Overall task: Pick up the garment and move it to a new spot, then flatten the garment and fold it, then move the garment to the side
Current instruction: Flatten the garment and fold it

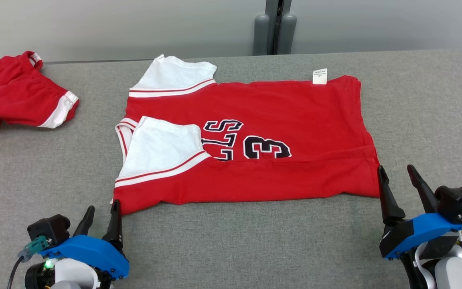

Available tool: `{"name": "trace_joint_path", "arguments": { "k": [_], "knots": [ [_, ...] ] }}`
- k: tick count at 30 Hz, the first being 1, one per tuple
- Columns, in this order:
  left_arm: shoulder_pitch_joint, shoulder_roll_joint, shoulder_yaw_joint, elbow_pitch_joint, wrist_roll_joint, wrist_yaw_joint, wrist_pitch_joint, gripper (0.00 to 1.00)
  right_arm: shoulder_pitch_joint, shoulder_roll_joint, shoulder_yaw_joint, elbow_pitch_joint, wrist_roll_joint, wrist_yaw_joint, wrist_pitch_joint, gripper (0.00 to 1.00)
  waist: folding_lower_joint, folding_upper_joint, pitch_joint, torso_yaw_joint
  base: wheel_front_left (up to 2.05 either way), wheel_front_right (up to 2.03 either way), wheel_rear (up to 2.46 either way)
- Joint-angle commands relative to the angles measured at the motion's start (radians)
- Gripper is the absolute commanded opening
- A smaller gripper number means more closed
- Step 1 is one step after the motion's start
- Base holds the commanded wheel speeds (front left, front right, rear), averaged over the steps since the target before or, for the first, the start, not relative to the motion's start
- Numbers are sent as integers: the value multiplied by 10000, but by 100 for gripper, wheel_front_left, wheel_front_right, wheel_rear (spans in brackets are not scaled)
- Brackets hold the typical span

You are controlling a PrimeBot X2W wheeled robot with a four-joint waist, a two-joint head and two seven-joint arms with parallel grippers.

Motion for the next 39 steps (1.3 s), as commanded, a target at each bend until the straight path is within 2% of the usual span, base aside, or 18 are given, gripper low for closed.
{"name": "trace_joint_path", "arguments": {
  "k": [1, 10, 11, 12, 13, 14, 15, 22, 29, 30, 31, 32, 33, 34, 39],
  "knots": [
    [168, 58, 68, -242, -252, 76, 506, 100, 143, -12, -52, -69, 28, 1, 72, 100, 1, -1, 94, -19, 0, 0, 0],
    [401, -80, 124, -935, -1147, 151, 1849, 100, -290, -12, -52, 366, 28, 1, 294, 100, 1, -1, 442, -59, 0, 0, 0],
    [375, -104, 116, -956, -1200, 130, 1906, 89, -364, -12, -49, 472, 12, 1, 332, 100, 1, -1, 465, -63, 0, 0, 0],
    [338, -159, 119, -969, -1269, 117, 1931, 72, -436, -12, -40, 575, -22, 1, 318, 100, 1, -1, 485, -64, 0, 0, 0],
    [297, -191, 119, -980, -1292, 110, 1938, 46, -497, -12, -46, 675, -8, 1, 340, 100, 1, -1, 500, -60, 0, 0, 0],
    [261, -202, 105, -987, -1304, 86, 1924, 30, -543, -12, -45, 808, 4, 1, 399, 100, 1, -1, 510, -52, 0, 0, 0],
    [213, -220, 76, -1008, -1311, 50, 1880, 0, -577, -11, -56, 951, 5, 1, 441, 100, 1, -1, 517, -42, 0, 0, 0],
    [-11, -311, 129, -1185, -1301, -120, 1341, 0, -921, -12, -243, 1792, -17, 1, 567, 100, 1, -1, 545, 28, 0, 0, 0],
    [-150, -356, 17, -1343, -1171, -284, 870, 0, -1475, -11, -47, 3285, 618, 1, 946, 100, 1, -1, 540, 117, 0, 0, 0],
    [-164, -357, -2, -1367, -1142, -299, 820, 0, -1550, 5, 27, 3515, 777, 3, 968, 66, 1, -1, 533, 124, 0, 0, 0],
    [-173, -354, -17, -1386, -1111, -309, 787, 0, -1639, 6, 78, 3706, 833, 3, 924, 38, 1, -1, 527, 130, 0, 0, 0],
    [-185, -338, -41, -1414, -1081, -316, 743, 0, -1749, 6, 140, 3840, 883, 3, 826, 27, 1, -1, 517, 137, 0, 0, 0],
    [-189, -337, -47, -1446, -1071, -334, 710, 0, -1862, 9, 161, 3931, 983, 3, 728, 6, 1, -1, 498, 141, 0, 0, 0],
    [-181, -332, -58, -1484, -1066, -350, 674, 0, -1944, 9, 191, 4000, 1068, 3, 641, 0, 1, -1, 465, 139, 0, 0, 0],
    [98, -239, -158, -1886, -1018, -353, 630, 0, -2097, -28, -44, 3867, 938, 1, 229, 0, 1, -1, 223, 107, 0, 0, 0]
  ]
}}
